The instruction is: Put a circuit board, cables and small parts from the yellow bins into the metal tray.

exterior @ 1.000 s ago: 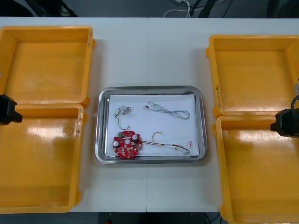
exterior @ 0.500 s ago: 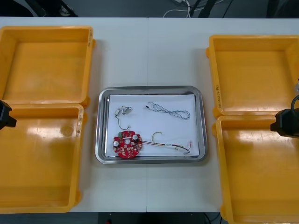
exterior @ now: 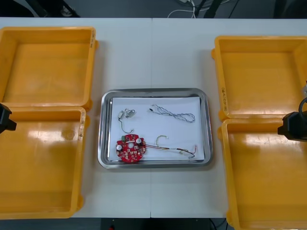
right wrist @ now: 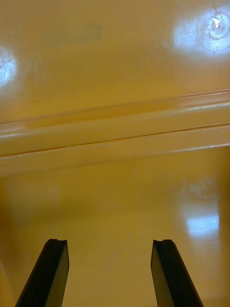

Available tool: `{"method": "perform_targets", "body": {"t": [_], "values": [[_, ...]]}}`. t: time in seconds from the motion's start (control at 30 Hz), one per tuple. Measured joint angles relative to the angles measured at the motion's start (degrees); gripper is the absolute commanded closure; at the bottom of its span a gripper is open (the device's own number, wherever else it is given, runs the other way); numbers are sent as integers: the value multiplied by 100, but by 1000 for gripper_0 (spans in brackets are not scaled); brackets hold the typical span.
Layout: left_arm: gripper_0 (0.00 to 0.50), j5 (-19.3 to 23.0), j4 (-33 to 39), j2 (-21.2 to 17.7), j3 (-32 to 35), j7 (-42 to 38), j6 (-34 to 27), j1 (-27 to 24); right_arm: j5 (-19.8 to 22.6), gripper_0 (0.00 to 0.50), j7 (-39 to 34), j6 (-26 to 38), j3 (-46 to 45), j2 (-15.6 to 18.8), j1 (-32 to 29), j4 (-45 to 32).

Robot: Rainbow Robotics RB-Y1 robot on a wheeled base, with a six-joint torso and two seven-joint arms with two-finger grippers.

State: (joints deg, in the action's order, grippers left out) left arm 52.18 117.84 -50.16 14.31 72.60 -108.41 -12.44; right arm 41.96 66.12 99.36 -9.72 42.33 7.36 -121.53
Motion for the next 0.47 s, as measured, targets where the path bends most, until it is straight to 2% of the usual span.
{"method": "perform_targets", "body": {"t": [0.47], "values": [[0, -12, -7, 0, 0, 5, 0, 0, 0, 0, 0, 0, 0, 0, 0, 0]]}}
